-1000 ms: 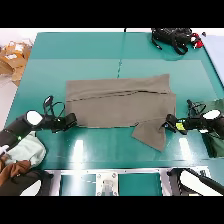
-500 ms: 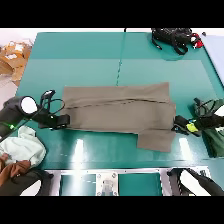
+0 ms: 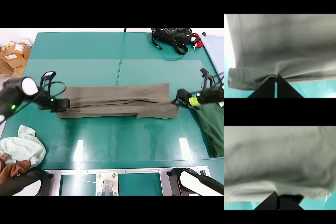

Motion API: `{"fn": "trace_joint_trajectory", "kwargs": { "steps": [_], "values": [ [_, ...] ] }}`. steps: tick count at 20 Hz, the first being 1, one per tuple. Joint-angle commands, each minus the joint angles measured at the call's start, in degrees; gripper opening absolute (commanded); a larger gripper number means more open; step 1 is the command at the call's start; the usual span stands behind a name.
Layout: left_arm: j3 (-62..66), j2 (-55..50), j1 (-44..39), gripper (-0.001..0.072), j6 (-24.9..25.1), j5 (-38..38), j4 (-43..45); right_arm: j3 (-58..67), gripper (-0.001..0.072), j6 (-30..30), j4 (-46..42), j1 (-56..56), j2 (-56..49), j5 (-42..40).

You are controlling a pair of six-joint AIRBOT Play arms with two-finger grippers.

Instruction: Fold the shirts.

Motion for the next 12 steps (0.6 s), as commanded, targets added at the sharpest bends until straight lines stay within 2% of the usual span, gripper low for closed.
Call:
{"fn": "trace_joint_trajectory", "kwargs": {
  "steps": [1, 7, 8, 9, 10, 11, 12],
  "values": [
    [9.9, -10.5, 0.0, 0.0022, 1.1, 1.2, -0.1, 11.1, 0.0025, -0.1, 0.7, 2.6, -11.4, -2.9],
    [27.2, -28.9, 0.0, 0.0025, 1.6, 2.7, -0.2, 29.3, 0.0026, -0.8, 1.5, 3.7, -32.9, -4.0],
    [29.1, -30.7, 0.0, 0.0176, 1.6, 3.8, -0.1, 31.9, 0.0026, -0.7, 1.5, 3.7, -36.0, -4.0],
    [30.5, -31.6, 0.3, 0.0506, 1.4, 5.4, -0.1, 34.0, 0.0057, -0.7, 1.4, 3.6, -38.3, -4.0],
    [31.5, -31.8, 0.5, 0.0687, 0.2, 7.6, 0.3, 36.0, 0.0232, -0.8, 1.4, 3.1, -40.0, -3.9],
    [32.9, -31.7, 1.1, 0.0687, -0.3, 8.4, 0.9, 37.3, 0.0416, -1.3, 1.4, 2.2, -40.7, -3.9],
    [34.9, -31.7, 2.2, 0.0688, -0.7, 7.6, 1.4, 38.4, 0.0508, -3.0, 1.4, 1.2, -40.6, -3.5]
  ]
}}
